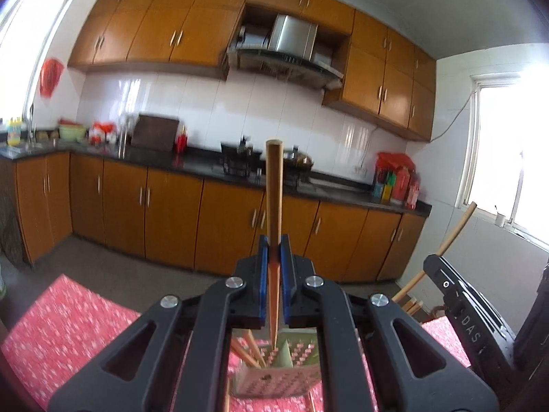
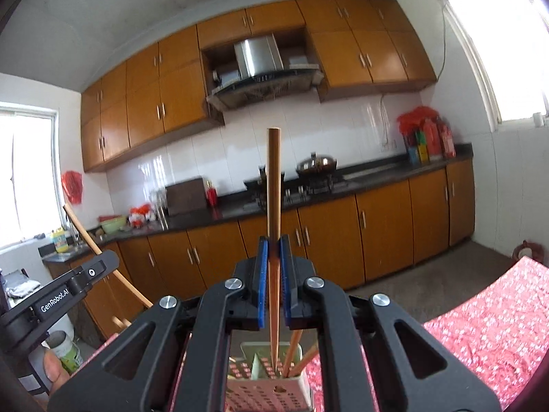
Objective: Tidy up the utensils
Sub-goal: 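Lift both chopsticks upright and carry them over the holder, then open both tools to drop the chopsticks into the holder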
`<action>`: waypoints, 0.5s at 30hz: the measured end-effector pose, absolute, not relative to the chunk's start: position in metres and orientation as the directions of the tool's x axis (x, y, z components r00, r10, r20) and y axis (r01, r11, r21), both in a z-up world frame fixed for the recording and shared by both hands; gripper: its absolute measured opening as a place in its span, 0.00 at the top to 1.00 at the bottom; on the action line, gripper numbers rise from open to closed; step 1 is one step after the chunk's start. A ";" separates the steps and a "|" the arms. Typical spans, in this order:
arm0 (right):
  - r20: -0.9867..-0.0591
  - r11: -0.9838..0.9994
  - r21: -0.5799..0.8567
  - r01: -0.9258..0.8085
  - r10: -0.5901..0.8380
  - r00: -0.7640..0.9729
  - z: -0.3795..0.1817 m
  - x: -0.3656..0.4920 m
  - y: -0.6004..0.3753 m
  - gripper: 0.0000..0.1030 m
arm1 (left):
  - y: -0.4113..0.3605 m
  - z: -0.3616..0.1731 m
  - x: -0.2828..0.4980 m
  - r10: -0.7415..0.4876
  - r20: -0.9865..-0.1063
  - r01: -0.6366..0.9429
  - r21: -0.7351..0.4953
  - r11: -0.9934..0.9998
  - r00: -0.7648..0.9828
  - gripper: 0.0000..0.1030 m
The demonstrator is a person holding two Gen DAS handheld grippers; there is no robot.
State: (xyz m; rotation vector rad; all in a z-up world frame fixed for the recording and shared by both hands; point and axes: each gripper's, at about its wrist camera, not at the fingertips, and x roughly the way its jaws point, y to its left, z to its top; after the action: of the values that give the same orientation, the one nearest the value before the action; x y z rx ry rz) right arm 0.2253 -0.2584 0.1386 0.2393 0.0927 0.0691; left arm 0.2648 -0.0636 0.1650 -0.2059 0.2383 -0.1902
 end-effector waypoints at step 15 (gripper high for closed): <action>-0.119 0.975 0.217 -0.057 0.085 0.989 0.145 0.205 -0.260 0.75 | -0.047 0.152 0.262 -0.189 -0.247 0.129 -0.239 0.963 0.950 0.82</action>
State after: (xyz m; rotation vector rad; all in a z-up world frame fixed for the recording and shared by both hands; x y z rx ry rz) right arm 0.2052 -0.2602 0.1451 0.2146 0.1284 0.0716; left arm 0.2616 -0.0468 0.1523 -0.2223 0.2716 -0.1628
